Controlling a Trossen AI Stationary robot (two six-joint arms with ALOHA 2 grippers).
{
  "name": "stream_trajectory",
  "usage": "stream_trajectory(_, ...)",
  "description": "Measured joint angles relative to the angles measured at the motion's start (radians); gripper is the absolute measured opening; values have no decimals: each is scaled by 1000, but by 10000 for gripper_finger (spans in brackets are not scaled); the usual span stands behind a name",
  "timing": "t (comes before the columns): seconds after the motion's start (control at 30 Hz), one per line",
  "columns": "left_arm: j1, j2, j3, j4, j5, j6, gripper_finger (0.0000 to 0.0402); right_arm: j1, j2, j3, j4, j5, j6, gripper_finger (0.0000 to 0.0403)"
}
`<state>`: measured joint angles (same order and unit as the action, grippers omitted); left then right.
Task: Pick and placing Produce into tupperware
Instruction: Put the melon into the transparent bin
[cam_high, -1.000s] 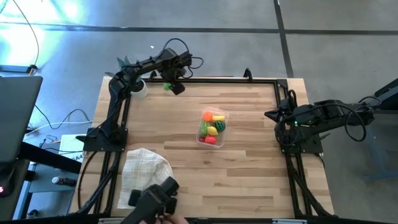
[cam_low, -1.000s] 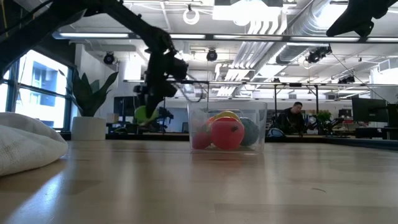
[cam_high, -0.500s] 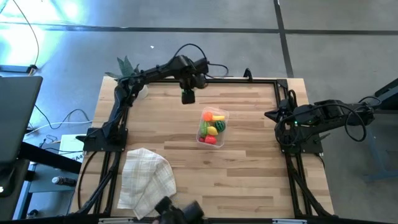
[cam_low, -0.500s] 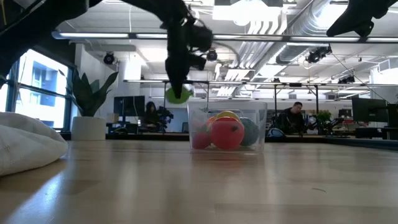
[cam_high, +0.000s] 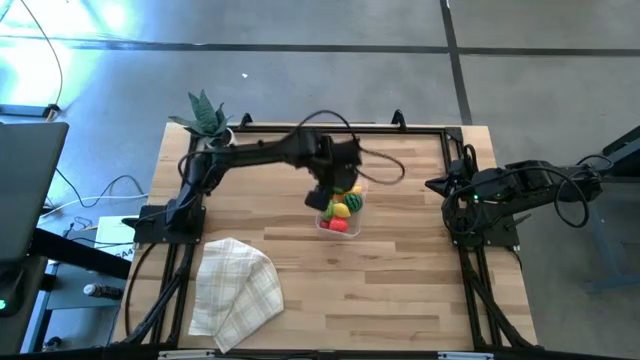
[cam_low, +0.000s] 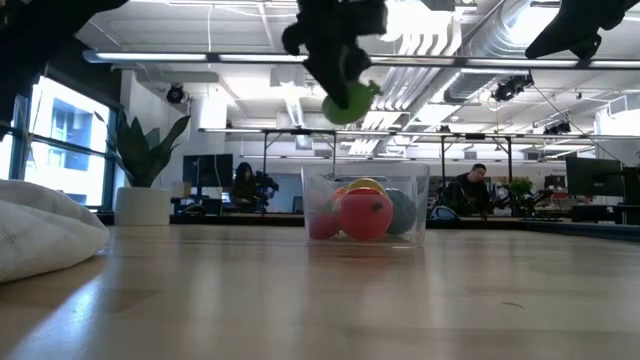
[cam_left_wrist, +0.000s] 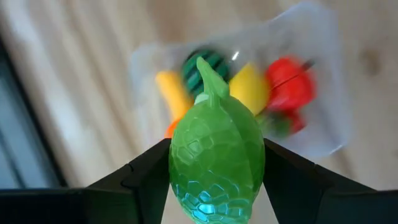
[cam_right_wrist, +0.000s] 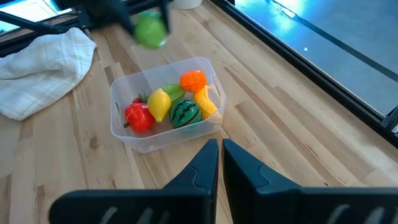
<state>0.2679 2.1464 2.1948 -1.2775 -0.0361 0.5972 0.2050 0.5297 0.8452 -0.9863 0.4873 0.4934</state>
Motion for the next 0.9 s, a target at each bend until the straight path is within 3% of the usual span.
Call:
stream_trajectory(0.23, -61, 40, 2, 93, 25, -33, 219, 0, 0, 0, 0, 0, 2, 11)
stream_trajectory(0.53, -3, 129, 4, 162, 26, -120, 208, 0, 2, 0, 0, -1, 0, 11)
stream_trajectory(0.9, 19, 190, -1, 124, 39, -150, 215, 0, 8, 0, 3, -1, 0, 11)
